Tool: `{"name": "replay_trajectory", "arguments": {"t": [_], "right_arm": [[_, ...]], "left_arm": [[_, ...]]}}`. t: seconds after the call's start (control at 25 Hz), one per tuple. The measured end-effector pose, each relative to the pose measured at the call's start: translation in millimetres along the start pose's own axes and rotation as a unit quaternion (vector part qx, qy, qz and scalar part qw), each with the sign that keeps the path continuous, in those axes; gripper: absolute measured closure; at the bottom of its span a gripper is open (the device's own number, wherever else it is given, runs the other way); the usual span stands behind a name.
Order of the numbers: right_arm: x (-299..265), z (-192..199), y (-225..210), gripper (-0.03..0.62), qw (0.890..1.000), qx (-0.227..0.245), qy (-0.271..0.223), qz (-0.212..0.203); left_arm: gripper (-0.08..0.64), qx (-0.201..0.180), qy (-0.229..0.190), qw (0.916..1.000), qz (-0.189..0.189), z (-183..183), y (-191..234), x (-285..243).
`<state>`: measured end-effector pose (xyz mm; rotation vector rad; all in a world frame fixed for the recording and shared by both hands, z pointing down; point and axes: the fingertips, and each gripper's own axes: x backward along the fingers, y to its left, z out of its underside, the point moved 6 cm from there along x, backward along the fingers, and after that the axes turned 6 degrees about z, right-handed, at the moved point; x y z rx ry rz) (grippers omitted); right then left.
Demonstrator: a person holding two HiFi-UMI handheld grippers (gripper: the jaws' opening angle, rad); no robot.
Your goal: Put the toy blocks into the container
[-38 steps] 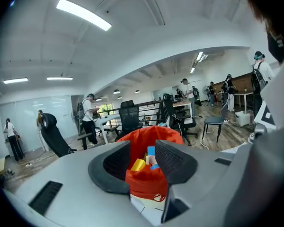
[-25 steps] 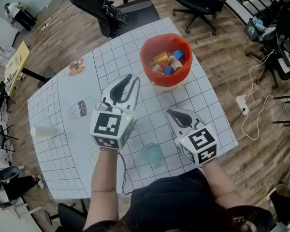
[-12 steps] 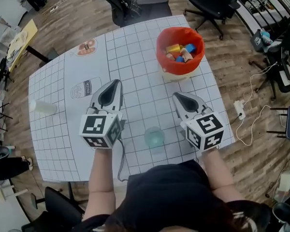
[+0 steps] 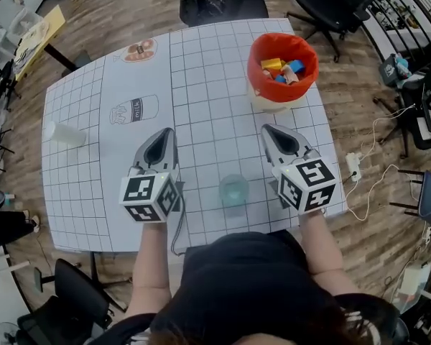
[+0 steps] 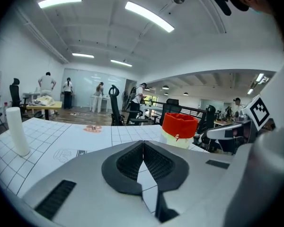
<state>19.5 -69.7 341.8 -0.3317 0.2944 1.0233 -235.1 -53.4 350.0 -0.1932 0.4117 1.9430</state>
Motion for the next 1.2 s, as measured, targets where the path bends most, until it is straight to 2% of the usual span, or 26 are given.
{"name": "replay_trajectory", "arguments": {"t": [0.4,1.2], "right_arm": [[-7.8,1.3,9.1,0.577,1.000,0.009,0.013,0.000],[-21.7,9.1,-0.8,0.577,1.000,-0.002,0.017,-0.006]], "left_arm": [[0.532,0.032,0.012,0.9993,-0.013,22.5,6.8,17.2],[0.532,0.025,0.023,0.9994,-0.002,28.0,1.1,0.6]]}}
